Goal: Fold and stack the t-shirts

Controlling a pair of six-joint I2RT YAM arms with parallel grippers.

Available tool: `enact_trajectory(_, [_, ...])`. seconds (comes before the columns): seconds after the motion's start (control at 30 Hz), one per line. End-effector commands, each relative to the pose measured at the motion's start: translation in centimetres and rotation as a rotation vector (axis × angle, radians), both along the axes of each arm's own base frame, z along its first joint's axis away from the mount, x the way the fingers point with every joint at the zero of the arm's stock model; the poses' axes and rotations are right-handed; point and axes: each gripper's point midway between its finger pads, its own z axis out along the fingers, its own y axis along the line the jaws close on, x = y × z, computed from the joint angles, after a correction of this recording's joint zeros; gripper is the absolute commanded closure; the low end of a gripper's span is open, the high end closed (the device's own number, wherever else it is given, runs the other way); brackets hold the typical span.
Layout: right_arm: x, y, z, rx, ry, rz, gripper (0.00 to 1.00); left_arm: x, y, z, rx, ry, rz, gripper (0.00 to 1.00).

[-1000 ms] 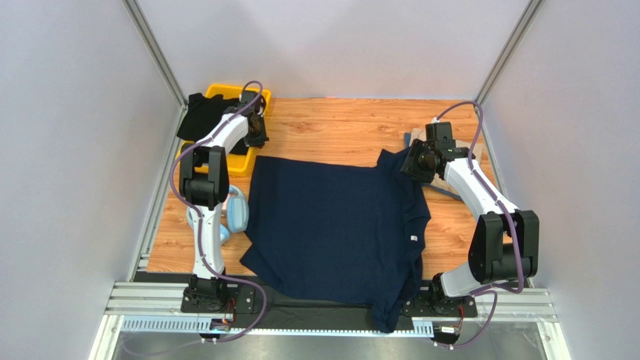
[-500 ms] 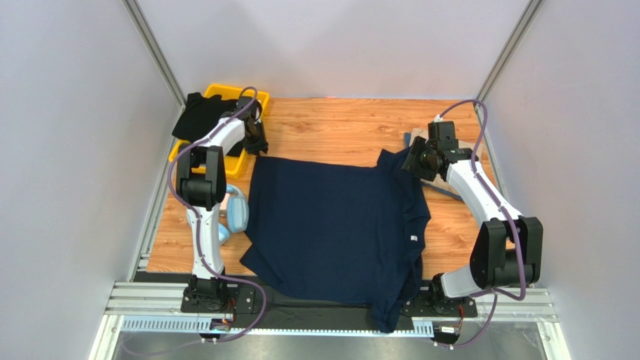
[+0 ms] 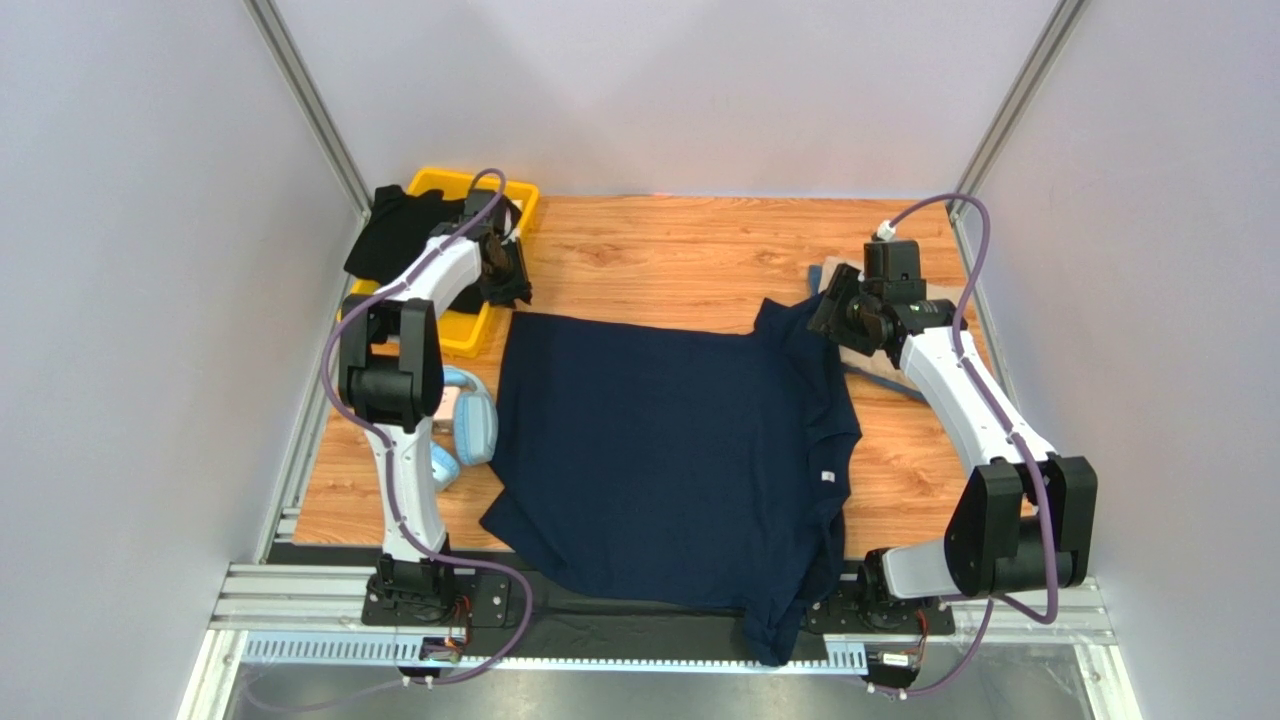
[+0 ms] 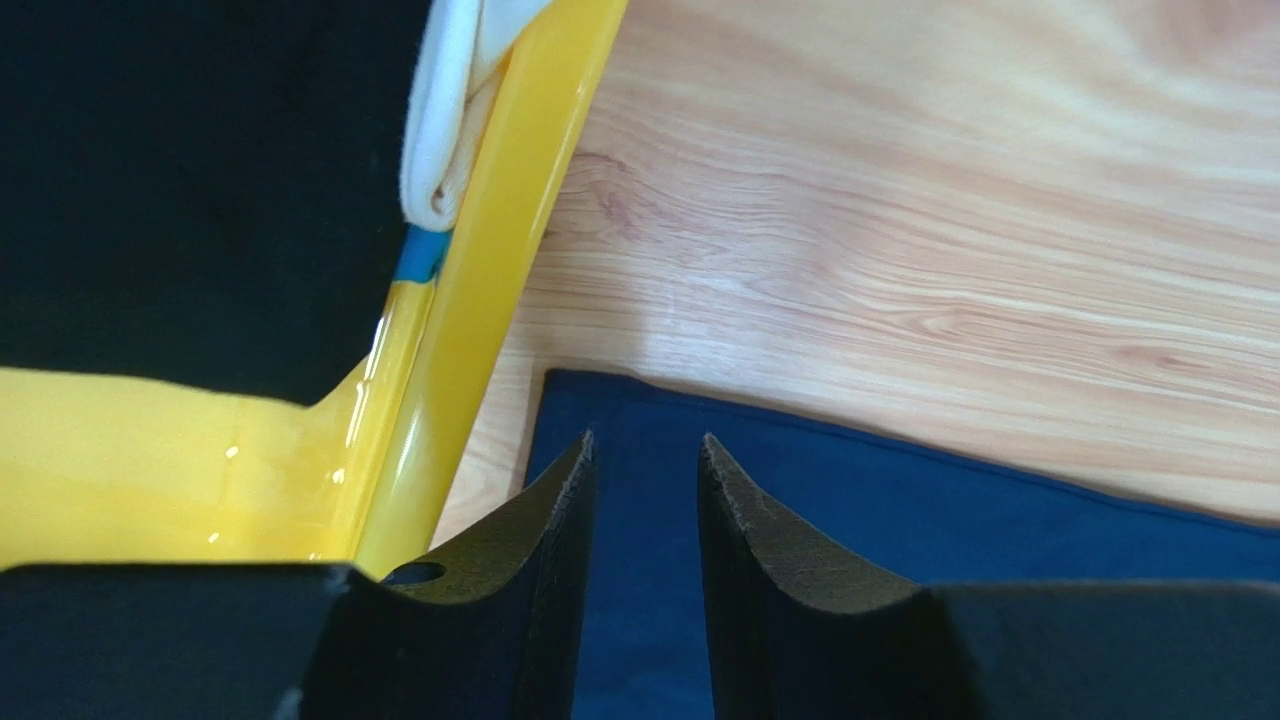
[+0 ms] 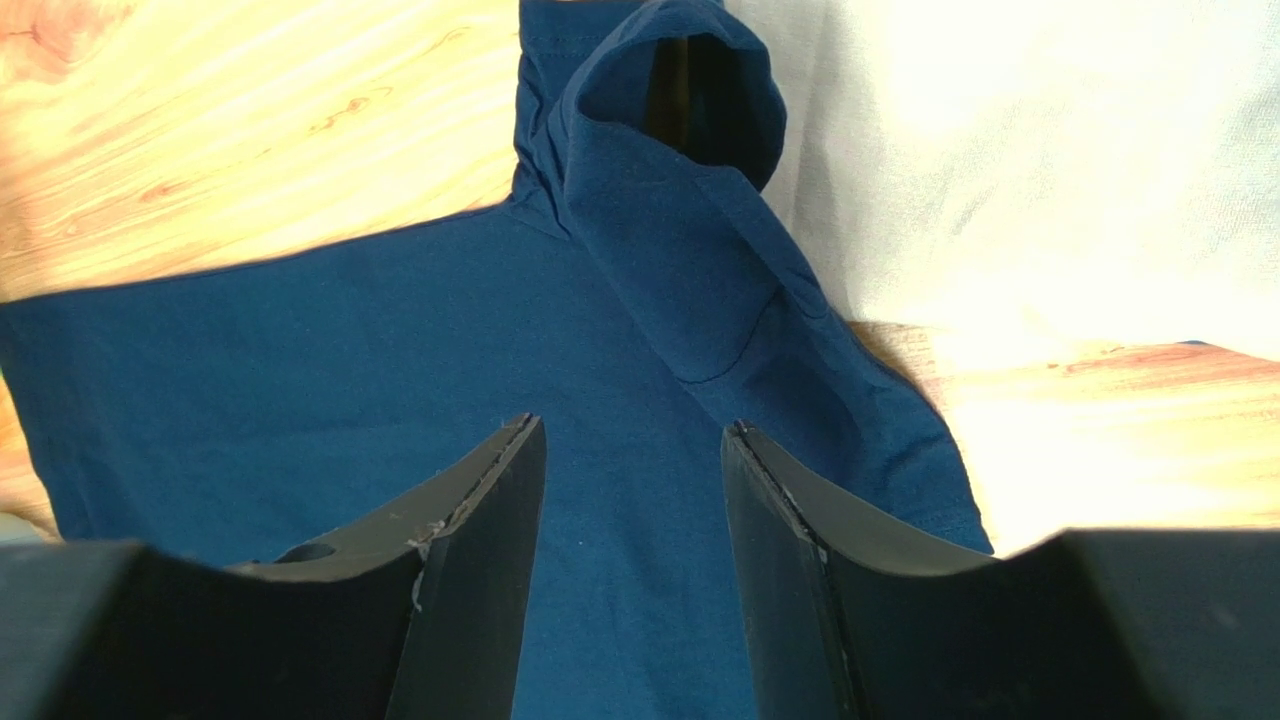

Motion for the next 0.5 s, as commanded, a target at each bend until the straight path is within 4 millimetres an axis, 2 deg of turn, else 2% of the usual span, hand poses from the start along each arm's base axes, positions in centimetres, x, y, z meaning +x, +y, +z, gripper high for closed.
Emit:
enact_trajectory(0.0, [0.9, -0.7, -0.7, -0.032, -0.008, -0.039, 0.48, 1.0, 0.0, 6.3, -0.017, -0.123, -0.019, 0.62])
enact_trajectory(0.03, [1.0, -0.9, -0.8, -0.04, -0.007, -0.042, 0.48, 0.9, -0.1, 6.3, -0.023, -0.122, -0.023, 0.62])
enact_trajectory(0.07, [1.2, -0.9, -0.8, -0.044, -0.012, -0.04, 0.38, 0.7, -0.2, 6.2, -0.032, -0.116, -0.029, 0.62])
enact_trajectory(0.13, [1.7, -0.9, -1.1, -0.043, -0.018, -0.041, 0.27, 0.1, -0.5, 5.5, -0.053, -0.104, -0.029, 0.62])
enact_trajectory(0.33, [4.4, -1.3, 0.3, -0.052, -0.047, -0.082, 0.22, -1.4, -0.5, 3.5, -0.06, -0.073, -0.016, 0.61])
enact_trajectory(0.4, [5.3, -1.3, 1.3, -0.05, -0.071, -0.085, 0.23, -1.6, -0.4, 3.3, -0.053, -0.068, -0.019, 0.56])
enact_trajectory(0.47, [5.9, -1.5, 1.4, -0.067, -0.073, -0.095, 0.23, -1.6, -0.4, 3.4, -0.053, -0.066, -0.021, 0.54])
